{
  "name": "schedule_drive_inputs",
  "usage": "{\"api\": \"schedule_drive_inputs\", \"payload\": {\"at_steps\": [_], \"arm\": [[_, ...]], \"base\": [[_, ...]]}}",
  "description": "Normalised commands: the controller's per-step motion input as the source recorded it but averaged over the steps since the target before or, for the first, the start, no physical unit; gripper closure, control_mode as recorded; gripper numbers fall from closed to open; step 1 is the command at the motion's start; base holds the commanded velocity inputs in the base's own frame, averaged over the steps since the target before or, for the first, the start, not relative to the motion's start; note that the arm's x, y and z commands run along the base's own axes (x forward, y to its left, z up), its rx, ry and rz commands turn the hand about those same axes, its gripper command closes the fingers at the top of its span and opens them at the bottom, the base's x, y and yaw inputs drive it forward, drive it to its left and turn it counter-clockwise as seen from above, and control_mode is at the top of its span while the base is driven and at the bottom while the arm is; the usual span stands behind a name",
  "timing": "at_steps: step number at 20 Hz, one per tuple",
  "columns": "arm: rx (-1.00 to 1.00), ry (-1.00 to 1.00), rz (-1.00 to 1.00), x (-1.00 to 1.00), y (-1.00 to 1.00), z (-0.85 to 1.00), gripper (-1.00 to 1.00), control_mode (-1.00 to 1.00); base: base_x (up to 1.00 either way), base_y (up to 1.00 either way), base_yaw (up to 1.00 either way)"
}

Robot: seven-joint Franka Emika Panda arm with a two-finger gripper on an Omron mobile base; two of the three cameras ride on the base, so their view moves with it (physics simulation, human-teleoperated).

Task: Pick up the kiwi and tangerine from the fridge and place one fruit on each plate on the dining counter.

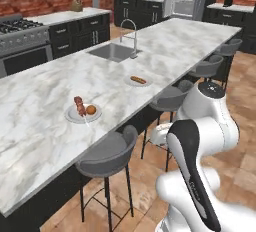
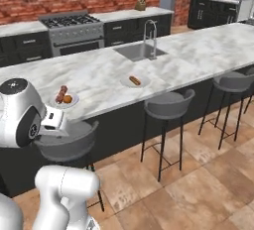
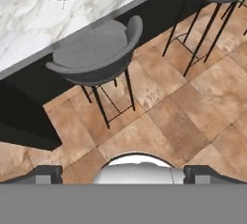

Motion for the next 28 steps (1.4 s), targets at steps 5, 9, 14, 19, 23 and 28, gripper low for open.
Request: {"api": "schedule_drive_inputs", "payload": {"at_steps": [5,9,14,19,23,28], "arm": [[0.0,0.0,0.0,0.0,0.0,0.0,-1.0,1.0],[0.0,0.0,0.0,0.0,0.0,0.0,-1.0,1.0],[0.0,0.0,0.0,0.0,0.0,0.0,-1.0,1.0],[0.0,0.0,0.0,0.0,0.0,0.0,-1.0,1.0],[0.0,0.0,0.0,0.0,0.0,0.0,-1.0,1.0],[0.0,0.0,0.0,0.0,0.0,0.0,-1.0,1.0]], "base": [[0.06,-1.0,-0.48],[0.43,-1.0,-0.36],[0.77,-1.0,-0.09],[0.69,-1.0,-0.03],[0.61,-1.0,-0.06],[0.63,-0.99,-0.07]]}}
